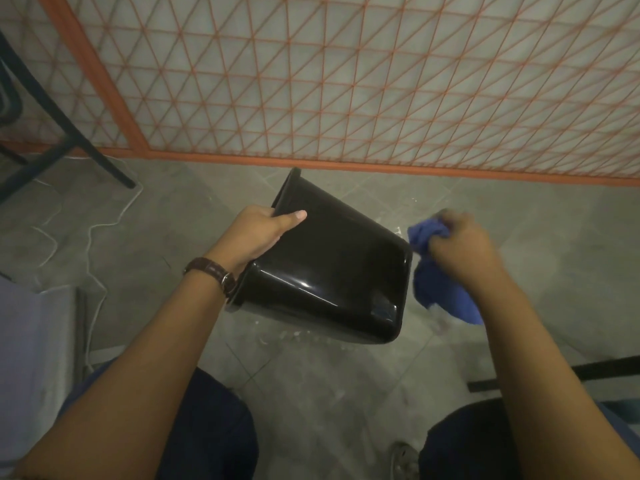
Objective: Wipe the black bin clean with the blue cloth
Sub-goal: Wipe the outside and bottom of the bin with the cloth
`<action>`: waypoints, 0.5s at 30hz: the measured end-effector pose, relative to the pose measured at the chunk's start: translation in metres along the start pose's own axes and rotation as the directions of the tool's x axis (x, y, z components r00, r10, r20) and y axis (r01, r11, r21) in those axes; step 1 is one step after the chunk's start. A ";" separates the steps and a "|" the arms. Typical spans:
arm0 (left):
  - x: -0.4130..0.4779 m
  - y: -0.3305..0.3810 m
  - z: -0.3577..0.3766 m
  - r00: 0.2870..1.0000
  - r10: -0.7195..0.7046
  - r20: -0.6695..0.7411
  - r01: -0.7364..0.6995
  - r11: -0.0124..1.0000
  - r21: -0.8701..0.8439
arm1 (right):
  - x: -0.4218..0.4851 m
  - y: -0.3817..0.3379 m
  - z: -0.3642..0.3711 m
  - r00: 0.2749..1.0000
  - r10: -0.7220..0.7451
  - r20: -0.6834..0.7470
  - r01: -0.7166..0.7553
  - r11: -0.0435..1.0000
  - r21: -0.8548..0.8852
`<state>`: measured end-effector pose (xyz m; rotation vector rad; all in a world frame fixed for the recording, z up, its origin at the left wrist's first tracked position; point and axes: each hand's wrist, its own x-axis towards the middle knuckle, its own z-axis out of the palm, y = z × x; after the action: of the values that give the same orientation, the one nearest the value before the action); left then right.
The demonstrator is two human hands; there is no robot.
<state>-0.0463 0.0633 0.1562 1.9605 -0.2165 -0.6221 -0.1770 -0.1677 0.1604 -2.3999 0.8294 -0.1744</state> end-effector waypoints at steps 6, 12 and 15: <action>-0.001 -0.001 0.014 0.998 0.066 0.007 -0.066 0.997 0.041 | -0.006 -0.027 0.000 0.981 -0.008 0.193 -0.183 0.285 0.941; -0.002 -0.003 0.029 0.993 0.116 -0.038 -0.112 0.990 0.084 | -0.013 -0.014 0.068 0.998 0.058 -0.033 -0.051 0.983 0.174; -0.007 -0.002 0.036 0.990 0.130 -0.055 -0.128 0.991 0.032 | -0.030 -0.022 0.089 0.991 0.072 -0.108 -0.057 0.989 0.135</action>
<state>-0.0710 0.0390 0.1443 1.9710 -0.3161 -0.4808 -0.1630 -0.0920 0.1026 -2.2534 0.9173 -0.3315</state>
